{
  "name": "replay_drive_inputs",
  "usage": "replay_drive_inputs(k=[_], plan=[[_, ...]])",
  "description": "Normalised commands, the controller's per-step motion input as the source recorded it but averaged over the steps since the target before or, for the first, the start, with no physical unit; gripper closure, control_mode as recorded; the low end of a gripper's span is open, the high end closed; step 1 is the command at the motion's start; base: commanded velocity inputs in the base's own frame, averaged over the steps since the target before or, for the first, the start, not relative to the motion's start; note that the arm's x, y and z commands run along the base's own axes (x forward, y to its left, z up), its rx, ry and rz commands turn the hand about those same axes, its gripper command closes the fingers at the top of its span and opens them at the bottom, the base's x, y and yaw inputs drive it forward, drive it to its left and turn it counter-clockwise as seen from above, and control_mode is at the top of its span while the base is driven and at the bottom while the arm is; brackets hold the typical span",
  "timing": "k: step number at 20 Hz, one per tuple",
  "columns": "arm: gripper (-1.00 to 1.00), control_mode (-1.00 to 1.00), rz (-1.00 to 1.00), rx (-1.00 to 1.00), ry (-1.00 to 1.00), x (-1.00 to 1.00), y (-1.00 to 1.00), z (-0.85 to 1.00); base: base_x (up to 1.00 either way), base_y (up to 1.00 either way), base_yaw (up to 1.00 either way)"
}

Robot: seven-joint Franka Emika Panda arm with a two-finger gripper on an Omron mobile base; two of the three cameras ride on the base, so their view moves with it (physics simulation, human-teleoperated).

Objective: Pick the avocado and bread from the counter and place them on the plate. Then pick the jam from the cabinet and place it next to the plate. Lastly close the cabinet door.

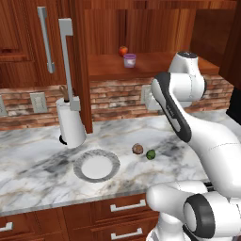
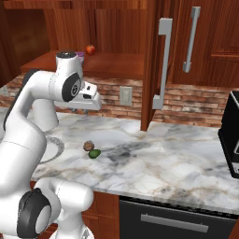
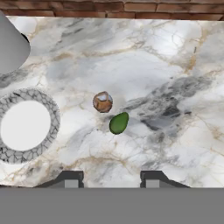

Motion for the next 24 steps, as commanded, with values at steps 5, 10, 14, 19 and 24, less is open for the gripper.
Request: replay_drive_inputs(k=[5, 10, 14, 19, 24], plan=[[-1.00, -1.00, 0.00, 0.00, -0.03, -0.03, 0.00, -0.17, 0.00, 0.00, 0.00], [-1.00, -1.00, 0.00, 0.00, 0.00, -0.05, 0.00, -0.26, 0.00, 0.00, 0.00], [-1.00, -1.00, 0.00, 0.00, 0.00, -0.03, 0.00, -0.29, 0.00, 0.00, 0.00], [-1.00, -1.00, 0.00, 0.00, 0.00, 0.00, 0.00, -0.39, 0.00, 0.00, 0.00], [-1.00, -1.00, 0.00, 0.00, 0.00, 0.00, 0.00, -0.40, 0.00, 0.00, 0.00]])
